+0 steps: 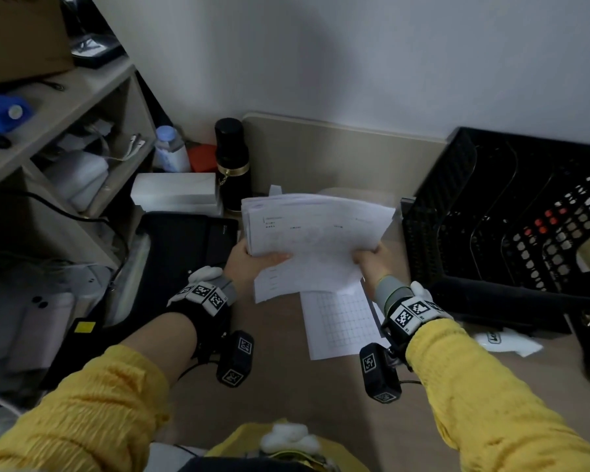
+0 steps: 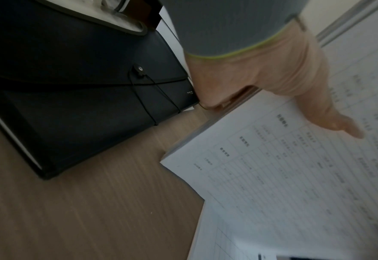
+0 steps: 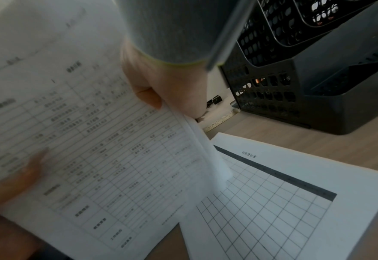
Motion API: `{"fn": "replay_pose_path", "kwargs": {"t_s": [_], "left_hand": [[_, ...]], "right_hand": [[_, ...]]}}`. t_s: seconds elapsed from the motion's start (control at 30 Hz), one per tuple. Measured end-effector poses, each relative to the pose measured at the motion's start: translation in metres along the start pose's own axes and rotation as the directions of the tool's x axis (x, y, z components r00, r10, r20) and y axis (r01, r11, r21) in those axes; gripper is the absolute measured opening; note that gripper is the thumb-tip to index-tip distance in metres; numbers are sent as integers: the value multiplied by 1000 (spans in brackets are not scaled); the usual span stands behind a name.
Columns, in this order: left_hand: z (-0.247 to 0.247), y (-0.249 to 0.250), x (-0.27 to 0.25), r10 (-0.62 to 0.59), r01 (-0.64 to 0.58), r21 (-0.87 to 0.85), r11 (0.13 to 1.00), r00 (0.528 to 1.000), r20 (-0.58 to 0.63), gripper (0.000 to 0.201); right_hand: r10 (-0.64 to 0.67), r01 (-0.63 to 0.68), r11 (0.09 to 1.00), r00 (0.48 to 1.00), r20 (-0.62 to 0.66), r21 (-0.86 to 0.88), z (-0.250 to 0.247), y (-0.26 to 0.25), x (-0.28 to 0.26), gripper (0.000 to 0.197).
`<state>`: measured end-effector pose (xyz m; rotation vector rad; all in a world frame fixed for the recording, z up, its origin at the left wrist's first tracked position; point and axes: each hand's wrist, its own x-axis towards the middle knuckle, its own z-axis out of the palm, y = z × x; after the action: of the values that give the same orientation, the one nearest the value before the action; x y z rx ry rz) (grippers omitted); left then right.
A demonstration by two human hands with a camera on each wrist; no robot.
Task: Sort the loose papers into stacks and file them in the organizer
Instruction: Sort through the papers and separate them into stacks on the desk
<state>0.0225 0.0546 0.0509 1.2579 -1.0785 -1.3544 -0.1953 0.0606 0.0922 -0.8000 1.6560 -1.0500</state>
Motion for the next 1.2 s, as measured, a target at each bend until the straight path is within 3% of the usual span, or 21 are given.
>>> {"fn": "replay_pose_path", "kwargs": {"t_s": [0.3, 0.63, 0.97, 1.07, 1.2], "left_hand": [[-2, -5, 2, -40, 40, 3, 999, 998, 39, 38], [-1, -28, 7, -101, 99, 43, 994, 994, 41, 30], [-2, -26, 14, -179, 180, 5, 984, 982, -59, 26], [-3, -25, 15, -208, 209, 9, 978, 977, -55, 32], [-4, -24, 14, -289, 288, -21, 957, 957, -30, 40]], "right_hand": [[34, -34, 999, 999, -5, -13, 10, 4, 0, 18], [119, -120, 993, 991, 68, 9, 8, 21, 14, 28], [95, -95, 995, 994, 60, -9, 16, 12, 26, 17], [108, -106, 994, 990, 89, -25, 14, 11, 24, 12], [171, -169, 985, 981, 87, -28, 14, 20, 32, 23]]}}
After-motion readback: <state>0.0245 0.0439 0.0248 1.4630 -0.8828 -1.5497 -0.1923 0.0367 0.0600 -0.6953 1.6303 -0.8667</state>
